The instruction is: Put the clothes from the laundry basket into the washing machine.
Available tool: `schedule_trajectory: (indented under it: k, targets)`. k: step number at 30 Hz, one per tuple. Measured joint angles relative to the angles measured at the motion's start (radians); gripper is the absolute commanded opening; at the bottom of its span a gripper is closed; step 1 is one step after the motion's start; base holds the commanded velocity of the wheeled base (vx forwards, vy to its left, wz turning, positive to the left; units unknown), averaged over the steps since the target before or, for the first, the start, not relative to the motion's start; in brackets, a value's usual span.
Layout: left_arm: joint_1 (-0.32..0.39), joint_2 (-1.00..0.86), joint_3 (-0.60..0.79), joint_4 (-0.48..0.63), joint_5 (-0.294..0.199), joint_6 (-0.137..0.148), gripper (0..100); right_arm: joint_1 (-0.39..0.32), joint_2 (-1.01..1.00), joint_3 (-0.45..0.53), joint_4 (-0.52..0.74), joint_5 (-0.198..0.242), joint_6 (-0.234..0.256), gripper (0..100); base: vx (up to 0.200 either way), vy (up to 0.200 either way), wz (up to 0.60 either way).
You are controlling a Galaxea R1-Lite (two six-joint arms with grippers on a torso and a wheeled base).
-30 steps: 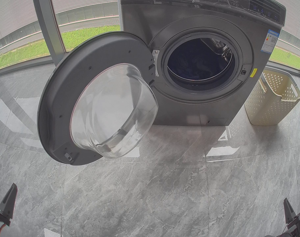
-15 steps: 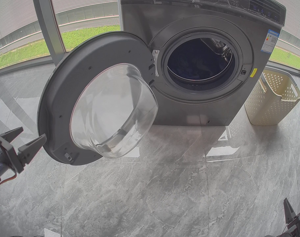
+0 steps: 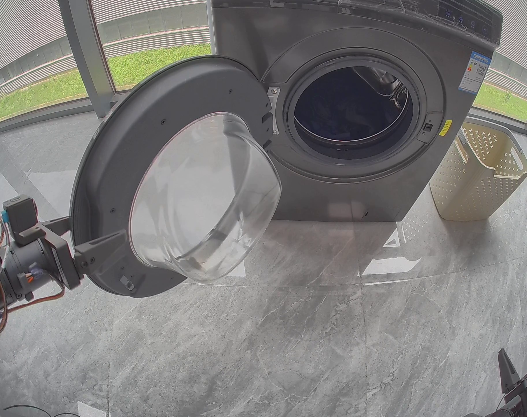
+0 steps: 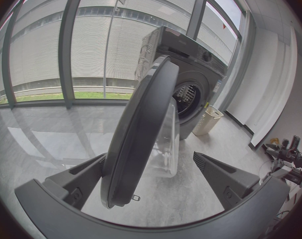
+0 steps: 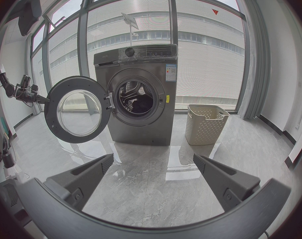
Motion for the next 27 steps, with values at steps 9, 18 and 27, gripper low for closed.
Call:
schedule_trajectory:
  k: [9, 18, 27]
  targets:
    - [-0.194, -0.051, 0.044, 0.002, -0.035, -0.008, 100, 0.0, 0.0, 0.0, 0.0, 0.0, 0.0, 100, 0.0, 0.0, 0.0]
    - [-0.247, -0.111, 0.066, 0.003, -0.029, -0.023, 100, 0.0, 0.0, 0.0, 0.0, 0.0, 0.0, 100, 0.0, 0.0, 0.0]
    - [-0.032, -0.126, 0.057, -0.018, -0.09, -0.017, 100, 0.0, 0.0, 0.0, 0.0, 0.0, 0.0, 100, 0.0, 0.0, 0.0]
